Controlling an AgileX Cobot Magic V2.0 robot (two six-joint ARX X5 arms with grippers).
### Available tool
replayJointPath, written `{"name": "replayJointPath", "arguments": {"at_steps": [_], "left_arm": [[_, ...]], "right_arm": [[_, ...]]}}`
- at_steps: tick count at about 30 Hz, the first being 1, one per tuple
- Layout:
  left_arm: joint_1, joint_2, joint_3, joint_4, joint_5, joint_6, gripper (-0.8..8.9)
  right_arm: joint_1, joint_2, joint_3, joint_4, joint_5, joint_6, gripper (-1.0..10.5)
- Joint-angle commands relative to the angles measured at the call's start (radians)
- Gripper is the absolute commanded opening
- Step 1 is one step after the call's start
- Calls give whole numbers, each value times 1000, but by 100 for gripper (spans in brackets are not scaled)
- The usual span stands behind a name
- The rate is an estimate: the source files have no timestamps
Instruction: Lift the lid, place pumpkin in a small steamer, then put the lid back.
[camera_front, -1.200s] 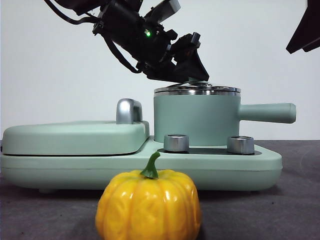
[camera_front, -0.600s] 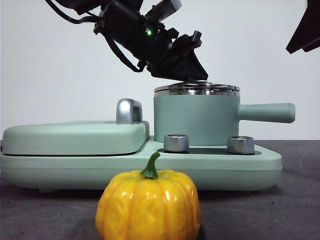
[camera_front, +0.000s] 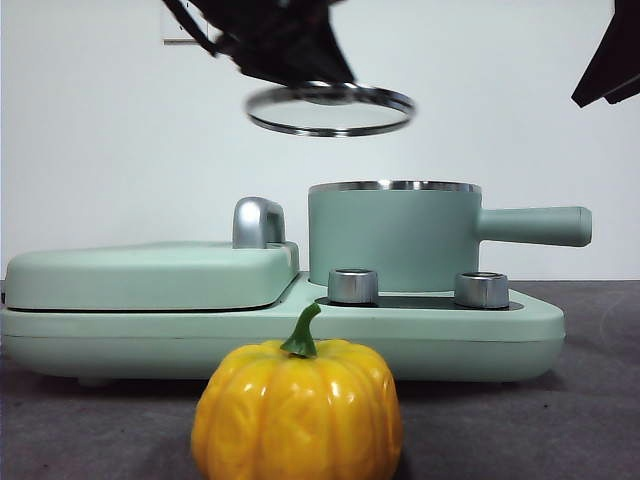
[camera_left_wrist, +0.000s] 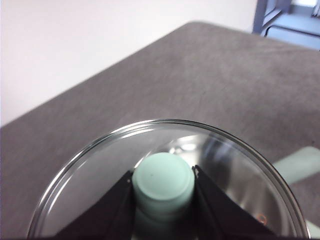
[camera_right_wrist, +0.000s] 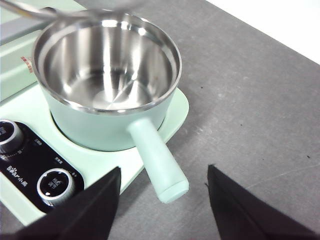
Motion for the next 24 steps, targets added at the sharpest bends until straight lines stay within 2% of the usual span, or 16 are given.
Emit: {"name": "replayJointPath", "arguments": {"at_steps": [1, 3, 5, 8, 16, 19, 24], "left_arm": [[32, -60, 26, -40, -1, -61, 10], [74, -101, 26, -122, -1, -101, 10], [114, -138, 16, -194, -1, -105, 11], [167, -219, -53, -227, -1, -105, 11], [247, -396, -226, -230, -2, -135, 10], [268, -448, -246, -270, -5, -145, 10], [301, -509, -246, -303, -48, -145, 10]], "right_arm": [[18, 7, 19, 10, -7, 18, 274], [47, 7, 19, 9, -51, 17, 274], [98, 7, 19, 8, -84, 17, 274], [214, 8, 19, -11, -78, 2, 275], [424, 59, 19, -29, -78, -23, 287], [492, 96, 19, -29, -78, -25, 346], [586, 172, 19, -27, -78, -25, 353]]}}
